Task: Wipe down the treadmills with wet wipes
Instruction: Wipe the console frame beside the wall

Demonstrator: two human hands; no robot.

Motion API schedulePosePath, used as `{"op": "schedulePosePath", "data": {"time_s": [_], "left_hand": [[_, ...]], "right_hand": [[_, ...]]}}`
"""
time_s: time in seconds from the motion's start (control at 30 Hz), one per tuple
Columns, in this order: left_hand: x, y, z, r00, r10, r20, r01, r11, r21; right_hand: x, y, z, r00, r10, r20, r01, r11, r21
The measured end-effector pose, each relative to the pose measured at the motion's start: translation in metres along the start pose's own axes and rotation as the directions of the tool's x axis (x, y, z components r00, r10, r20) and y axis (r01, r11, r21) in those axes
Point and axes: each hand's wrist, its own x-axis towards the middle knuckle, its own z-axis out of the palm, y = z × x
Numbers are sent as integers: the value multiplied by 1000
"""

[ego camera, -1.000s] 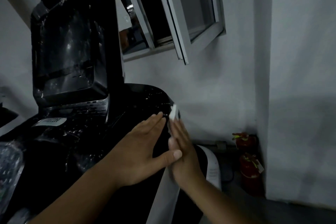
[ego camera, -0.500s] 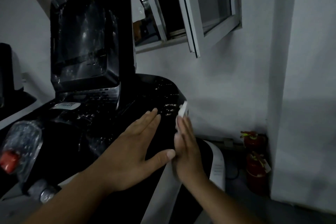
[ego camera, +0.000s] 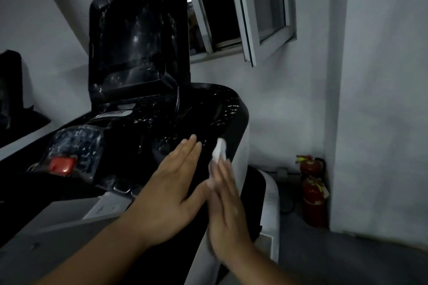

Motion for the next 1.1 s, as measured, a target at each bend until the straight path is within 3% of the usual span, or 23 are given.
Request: {"op": "schedulePosePath", "data": {"time_s": [0.07,0.23,0.4,0.6,0.77,0.97,1.0,1.1], "left_hand": [[-27,-1,-4,999,-20,40,20,1000,-14],[-83,-6,-10,993,-74,87,83,991,-102],[-128,-2,-17,987,-101,122,117,985,-129],[-191,-1,-24,973,-194,126,215,961,-176],[-255,2,-34,950,-292,110,310,921,-235],[-351,18,-45,915,-395,83,403,895,-192],[-363,21,-46,916,-393,78,401,900,-171],[-392,28,-50,922,-380,76,386,917,-104]], "right_hand": [[-53,-6,8,991,-130,46,131,991,-19],[-48,-34,12,980,198,-22,-199,979,-54],[-132,-73,37,997,-11,76,18,996,-82],[-127,-92,35,992,125,19,-122,988,-96],[-208,-114,46,969,-171,179,193,974,-115],[-213,-146,56,984,83,161,-72,995,-71],[-226,-163,62,983,50,176,-37,996,-76],[-301,-184,70,926,-214,311,253,963,-94]]}}
